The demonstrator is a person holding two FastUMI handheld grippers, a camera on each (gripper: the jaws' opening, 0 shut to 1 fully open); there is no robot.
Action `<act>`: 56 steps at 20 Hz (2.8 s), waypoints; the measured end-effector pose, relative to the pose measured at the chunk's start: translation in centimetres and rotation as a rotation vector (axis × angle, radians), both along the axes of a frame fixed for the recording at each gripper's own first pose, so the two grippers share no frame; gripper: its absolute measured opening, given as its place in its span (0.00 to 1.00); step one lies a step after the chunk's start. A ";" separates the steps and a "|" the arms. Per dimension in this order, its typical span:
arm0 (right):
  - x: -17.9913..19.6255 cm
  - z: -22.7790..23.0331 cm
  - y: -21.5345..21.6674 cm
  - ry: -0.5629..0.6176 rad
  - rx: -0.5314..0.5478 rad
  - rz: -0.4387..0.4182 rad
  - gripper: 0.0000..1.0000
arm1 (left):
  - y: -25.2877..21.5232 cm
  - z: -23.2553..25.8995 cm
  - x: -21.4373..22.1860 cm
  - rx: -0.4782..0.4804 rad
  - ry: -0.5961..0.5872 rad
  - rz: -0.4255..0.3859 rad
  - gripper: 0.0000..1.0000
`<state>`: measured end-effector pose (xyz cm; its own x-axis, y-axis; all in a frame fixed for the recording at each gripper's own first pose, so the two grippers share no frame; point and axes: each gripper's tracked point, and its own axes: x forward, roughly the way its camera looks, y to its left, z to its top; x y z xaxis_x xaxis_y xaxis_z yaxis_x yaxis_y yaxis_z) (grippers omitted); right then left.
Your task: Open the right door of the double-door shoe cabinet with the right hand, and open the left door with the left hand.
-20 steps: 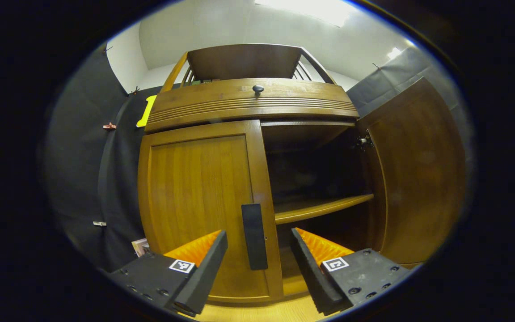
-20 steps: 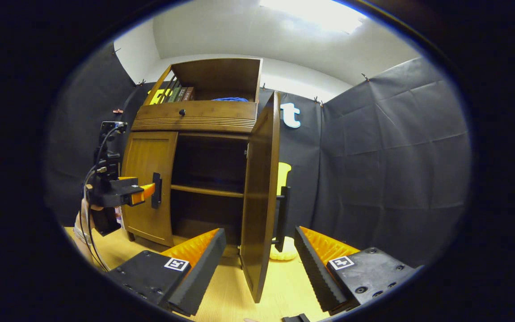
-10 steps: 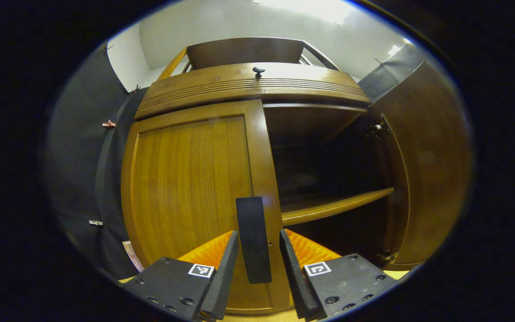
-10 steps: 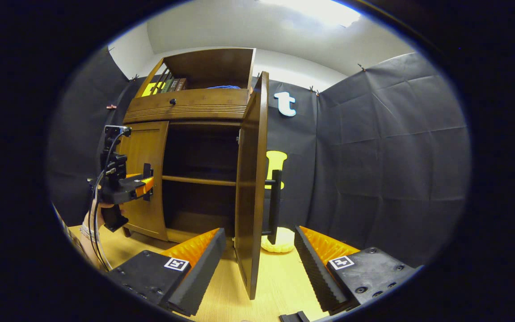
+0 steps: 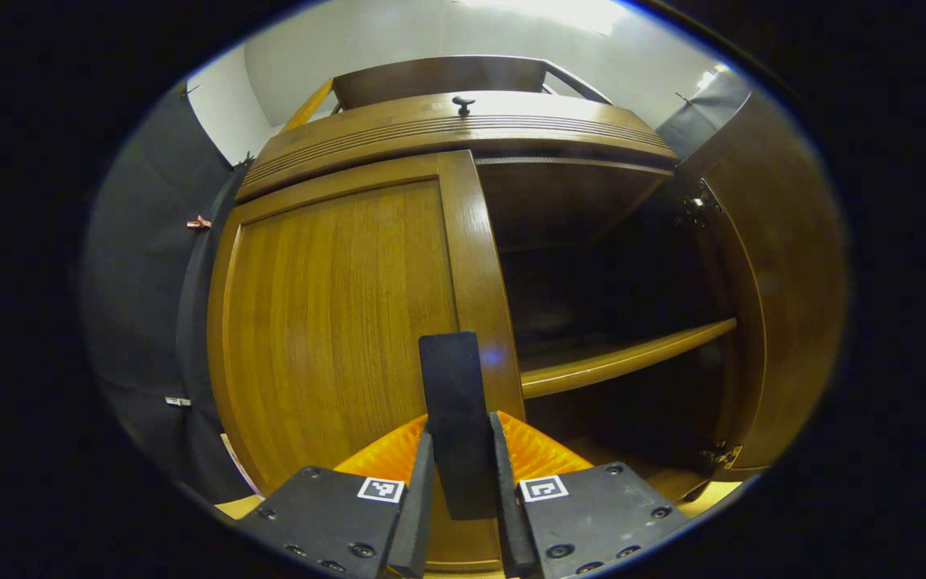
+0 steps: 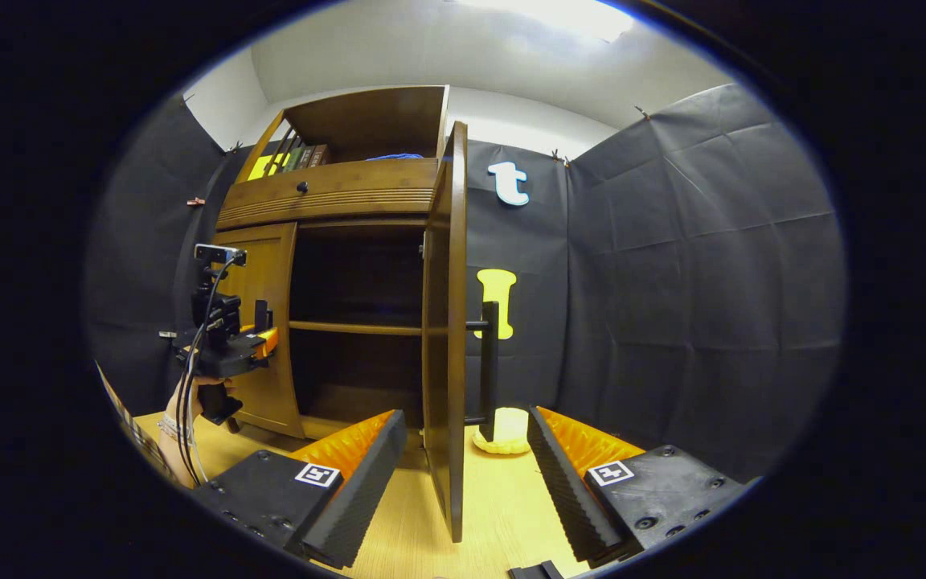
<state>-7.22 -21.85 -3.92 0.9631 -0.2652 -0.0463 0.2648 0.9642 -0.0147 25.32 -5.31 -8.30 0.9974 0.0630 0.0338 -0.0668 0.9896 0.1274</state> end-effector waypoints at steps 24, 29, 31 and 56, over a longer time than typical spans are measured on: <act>-2.1 2.1 8.0 -0.004 -0.002 0.087 0.96 | 3.6 2.1 -13.3 -0.270 0.100 -0.252 0.31; -0.1 1.5 12.0 0.001 0.012 0.193 0.96 | 6.4 2.3 -16.9 -0.260 0.102 -0.249 0.32; 0.6 1.3 13.4 0.004 0.023 0.235 0.96 | 7.4 2.5 -18.0 -0.260 0.103 -0.240 0.33; 6.6 -3.2 22.8 0.088 0.149 0.513 0.96 | 15.0 2.3 -23.1 -0.131 0.105 -0.126 0.25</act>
